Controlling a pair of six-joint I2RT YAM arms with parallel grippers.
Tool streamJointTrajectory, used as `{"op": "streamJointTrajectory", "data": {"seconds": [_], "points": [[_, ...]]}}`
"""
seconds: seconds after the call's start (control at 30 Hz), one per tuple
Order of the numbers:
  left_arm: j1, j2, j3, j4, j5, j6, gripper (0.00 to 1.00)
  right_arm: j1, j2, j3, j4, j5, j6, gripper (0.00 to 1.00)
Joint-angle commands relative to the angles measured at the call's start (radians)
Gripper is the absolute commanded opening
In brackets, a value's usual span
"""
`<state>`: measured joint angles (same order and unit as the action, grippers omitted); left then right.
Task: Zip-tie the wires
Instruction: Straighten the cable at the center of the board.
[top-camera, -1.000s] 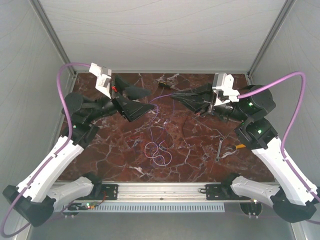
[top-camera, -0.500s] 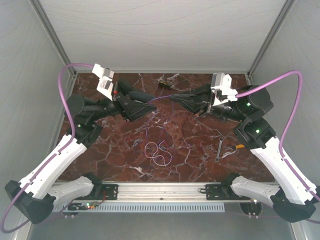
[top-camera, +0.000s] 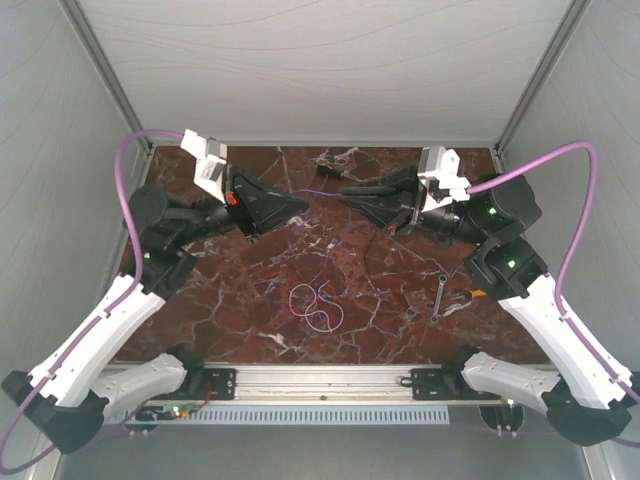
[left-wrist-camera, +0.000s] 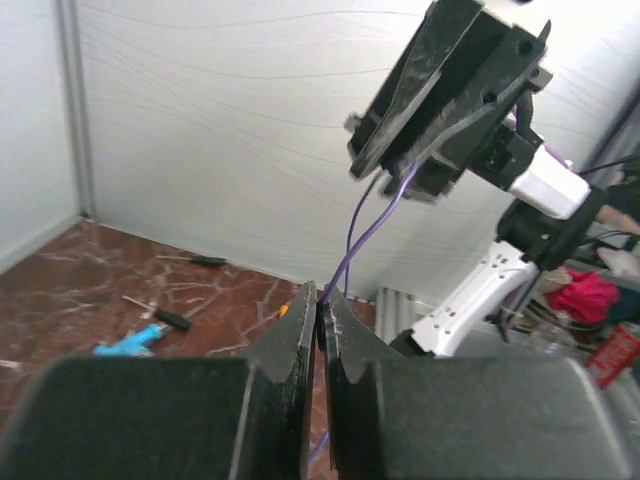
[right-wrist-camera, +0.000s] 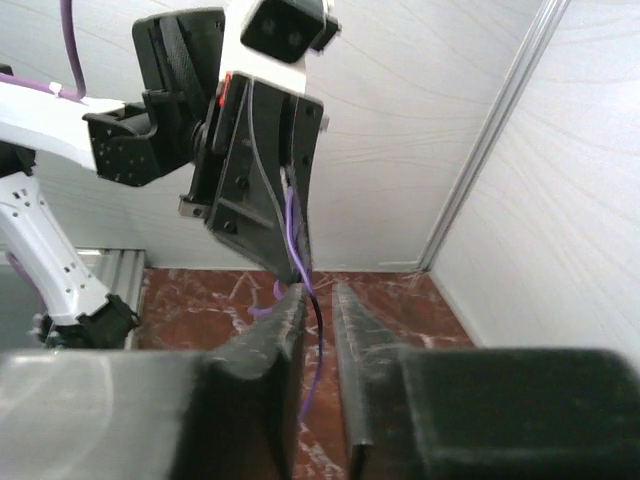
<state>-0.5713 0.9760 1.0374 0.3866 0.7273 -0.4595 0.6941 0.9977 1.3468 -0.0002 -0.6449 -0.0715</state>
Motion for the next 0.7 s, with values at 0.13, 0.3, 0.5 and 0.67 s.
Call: {"op": "streamJointTrajectory", "data": {"seconds": [0.13,0.3,0.5,0.67], "points": [[-0.004,0.026,0.290,-0.212,-0.051,0.149,0.00,0.014,-0.024,-0.113,0.143,-0.008,0.144,0.37],[-0.003,0.082,0.424,-0.230,-0.052,0.148,0.00,0.043,-0.004,-0.172,0.233,0.004,0.208,0.60],[-0.003,0.139,0.541,-0.253,-0.089,0.165,0.00,0.101,0.036,-0.223,0.313,0.027,0.221,0.81],[-0.004,0.154,0.568,-0.257,-0.115,0.181,0.00,0.117,0.040,-0.303,0.422,0.042,0.236,0.82]]}}
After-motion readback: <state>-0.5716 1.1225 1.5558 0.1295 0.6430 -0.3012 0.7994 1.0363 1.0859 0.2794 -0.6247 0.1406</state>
